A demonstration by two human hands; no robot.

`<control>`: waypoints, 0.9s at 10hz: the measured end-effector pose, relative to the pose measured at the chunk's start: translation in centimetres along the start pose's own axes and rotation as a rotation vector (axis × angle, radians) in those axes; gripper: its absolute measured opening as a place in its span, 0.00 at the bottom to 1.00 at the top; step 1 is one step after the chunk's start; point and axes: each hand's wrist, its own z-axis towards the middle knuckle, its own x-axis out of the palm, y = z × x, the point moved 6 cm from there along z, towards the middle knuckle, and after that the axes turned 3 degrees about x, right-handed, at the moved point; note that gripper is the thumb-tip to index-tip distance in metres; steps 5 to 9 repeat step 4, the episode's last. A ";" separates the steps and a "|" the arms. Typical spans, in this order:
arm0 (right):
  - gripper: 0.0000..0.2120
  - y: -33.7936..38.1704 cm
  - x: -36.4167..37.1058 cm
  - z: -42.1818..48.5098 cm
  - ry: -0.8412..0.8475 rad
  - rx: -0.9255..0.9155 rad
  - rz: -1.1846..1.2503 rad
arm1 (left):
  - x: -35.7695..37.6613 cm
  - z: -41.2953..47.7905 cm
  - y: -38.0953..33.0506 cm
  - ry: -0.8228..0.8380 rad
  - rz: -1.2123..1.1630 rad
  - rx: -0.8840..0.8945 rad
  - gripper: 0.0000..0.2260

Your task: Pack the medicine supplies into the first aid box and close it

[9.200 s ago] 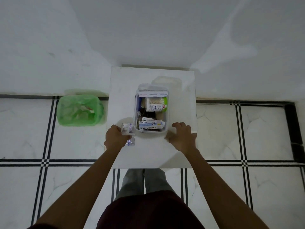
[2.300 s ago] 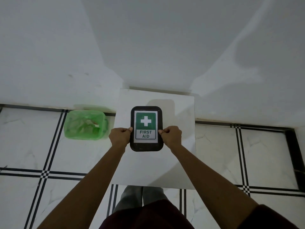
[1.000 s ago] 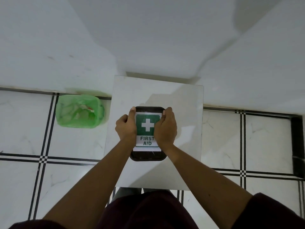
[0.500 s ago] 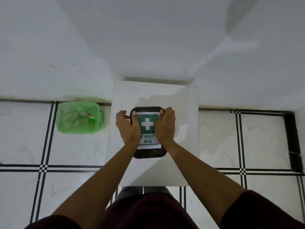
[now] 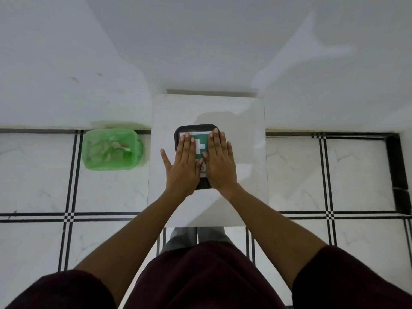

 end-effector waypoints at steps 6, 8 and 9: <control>0.28 0.7 -4.2 -1.2 -0.040 0.062 0.140 | -3.4 -1.5 0.5 -0.082 -0.209 -0.072 0.27; 0.28 0.7 -4.2 -1.2 -0.040 0.062 0.140 | -3.4 -1.5 0.5 -0.082 -0.209 -0.072 0.27; 0.28 0.7 -4.2 -1.2 -0.040 0.062 0.140 | -3.4 -1.5 0.5 -0.082 -0.209 -0.072 0.27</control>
